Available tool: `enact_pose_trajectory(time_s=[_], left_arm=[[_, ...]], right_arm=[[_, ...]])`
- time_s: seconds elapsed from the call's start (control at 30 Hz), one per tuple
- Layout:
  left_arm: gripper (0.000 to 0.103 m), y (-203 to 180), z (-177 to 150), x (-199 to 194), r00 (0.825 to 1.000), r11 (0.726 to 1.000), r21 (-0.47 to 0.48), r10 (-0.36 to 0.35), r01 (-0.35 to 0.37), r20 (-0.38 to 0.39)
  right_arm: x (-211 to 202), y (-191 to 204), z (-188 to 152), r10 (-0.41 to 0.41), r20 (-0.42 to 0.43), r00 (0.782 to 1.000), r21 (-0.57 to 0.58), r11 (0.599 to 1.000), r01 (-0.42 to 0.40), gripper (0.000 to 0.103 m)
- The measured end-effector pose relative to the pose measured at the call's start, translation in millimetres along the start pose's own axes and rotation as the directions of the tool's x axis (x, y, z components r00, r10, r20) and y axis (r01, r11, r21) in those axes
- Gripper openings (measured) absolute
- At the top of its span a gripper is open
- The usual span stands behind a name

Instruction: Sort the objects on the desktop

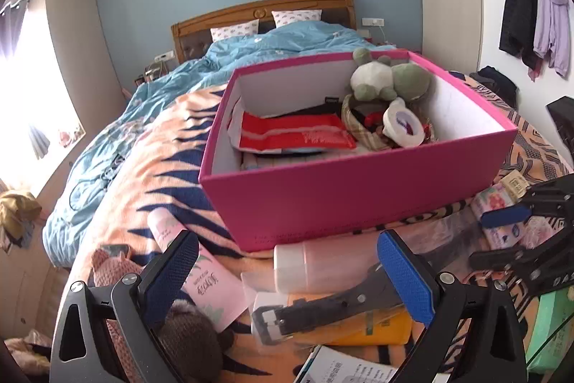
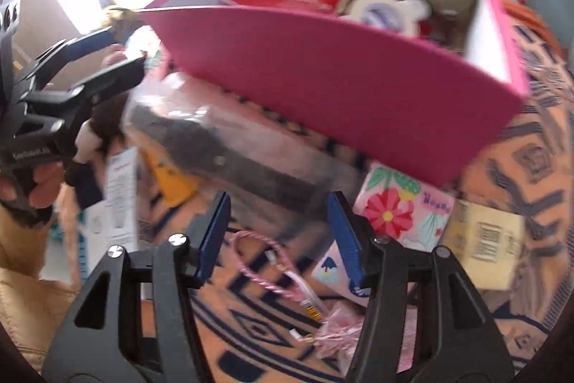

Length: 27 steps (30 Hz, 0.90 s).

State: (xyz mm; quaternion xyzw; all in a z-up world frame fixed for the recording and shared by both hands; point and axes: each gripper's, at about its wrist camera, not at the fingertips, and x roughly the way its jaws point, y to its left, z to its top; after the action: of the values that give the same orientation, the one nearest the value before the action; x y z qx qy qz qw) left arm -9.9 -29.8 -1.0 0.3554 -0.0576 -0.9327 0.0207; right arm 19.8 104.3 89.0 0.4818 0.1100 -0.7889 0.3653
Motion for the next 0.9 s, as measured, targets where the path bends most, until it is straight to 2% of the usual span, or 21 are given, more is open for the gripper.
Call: enact_pose_trajectory(time_s=[0.27, 0.47, 0.7, 0.8, 0.83, 0.9], left_arm=[[0.101, 11.2, -19.2, 14.6, 0.995, 0.997, -0.039, -0.063, 0.061, -0.073], [0.101, 11.2, -26.4, 27.5, 0.982, 0.990, -0.063, -0.133, 0.126, -0.133], [0.101, 9.1, -32.0, 36.1, 0.971, 0.986, -0.069, -0.164, 0.154, -0.172], [0.101, 8.9, -31.8, 39.2, 0.965, 0.980, -0.082, -0.192, 0.180, -0.179], [0.101, 8.9, -31.2, 39.6, 0.964, 0.980, -0.084, -0.195, 0.182, -0.180], [0.101, 7.5, -31.2, 40.3, 0.962, 0.978, -0.081, -0.202, 0.190, -0.185]], right_arm=[[-16.6, -25.7, -17.3, -0.110, -0.018, 0.994, 0.090, 0.990, 0.111, 0.059], [-11.6, -37.3, -24.4, -0.112, -0.040, 0.993, 0.127, 0.985, 0.116, 0.059], [-7.2, -44.2, -19.9, -0.116, -0.043, 0.992, 0.168, 0.978, 0.122, 0.061], [-6.3, -45.1, -21.7, -0.109, -0.041, 0.993, 0.181, 0.977, 0.115, 0.067], [-4.7, -43.5, -20.8, -0.099, -0.039, 0.994, 0.180, 0.978, 0.105, 0.072], [-0.1, -40.2, -18.5, -0.089, -0.034, 0.995, 0.175, 0.980, 0.093, 0.074]])
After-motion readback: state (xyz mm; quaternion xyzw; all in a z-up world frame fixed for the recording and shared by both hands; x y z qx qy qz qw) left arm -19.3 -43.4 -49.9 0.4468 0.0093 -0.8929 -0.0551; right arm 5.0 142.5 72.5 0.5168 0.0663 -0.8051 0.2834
